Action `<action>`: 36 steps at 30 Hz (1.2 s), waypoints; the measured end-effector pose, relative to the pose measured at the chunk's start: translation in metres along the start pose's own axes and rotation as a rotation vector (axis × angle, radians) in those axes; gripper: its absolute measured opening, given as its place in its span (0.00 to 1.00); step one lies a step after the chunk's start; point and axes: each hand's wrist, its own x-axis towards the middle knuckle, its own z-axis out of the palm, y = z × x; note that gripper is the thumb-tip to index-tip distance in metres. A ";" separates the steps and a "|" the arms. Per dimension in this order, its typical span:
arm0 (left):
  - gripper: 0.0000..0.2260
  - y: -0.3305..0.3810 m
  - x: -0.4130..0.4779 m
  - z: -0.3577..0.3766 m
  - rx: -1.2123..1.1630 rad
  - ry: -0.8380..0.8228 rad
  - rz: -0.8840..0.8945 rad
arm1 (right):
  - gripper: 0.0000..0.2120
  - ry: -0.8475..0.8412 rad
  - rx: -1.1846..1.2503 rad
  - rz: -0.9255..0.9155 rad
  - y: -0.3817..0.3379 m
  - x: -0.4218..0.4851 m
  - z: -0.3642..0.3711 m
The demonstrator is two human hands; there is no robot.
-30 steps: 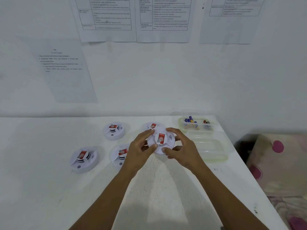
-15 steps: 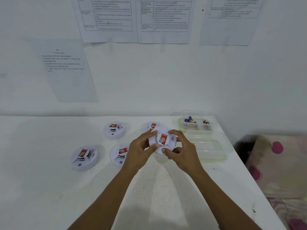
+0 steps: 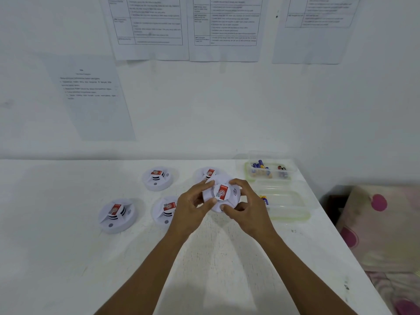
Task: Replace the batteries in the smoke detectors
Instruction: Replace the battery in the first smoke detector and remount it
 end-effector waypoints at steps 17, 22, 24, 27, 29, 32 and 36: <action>0.18 0.002 -0.002 -0.007 -0.033 -0.040 -0.042 | 0.17 -0.066 0.109 0.110 -0.004 -0.004 -0.012; 0.18 0.002 -0.005 -0.005 -0.043 -0.040 -0.072 | 0.17 -0.094 0.145 0.148 -0.005 -0.003 -0.015; 0.18 0.002 -0.006 -0.005 -0.026 -0.041 -0.067 | 0.17 -0.092 0.161 0.149 -0.004 -0.003 -0.016; 0.18 0.002 -0.006 -0.005 -0.009 -0.034 -0.065 | 0.18 -0.094 0.175 0.156 -0.004 -0.003 -0.015; 0.18 0.002 -0.006 -0.005 -0.009 -0.031 -0.065 | 0.17 -0.095 0.189 0.167 -0.004 -0.003 -0.014; 0.18 0.002 -0.006 -0.005 -0.016 -0.023 -0.052 | 0.17 -0.088 0.185 0.172 -0.004 -0.003 -0.012; 0.18 0.000 -0.005 -0.004 -0.006 -0.017 -0.031 | 0.17 -0.084 0.169 0.169 -0.003 -0.004 -0.010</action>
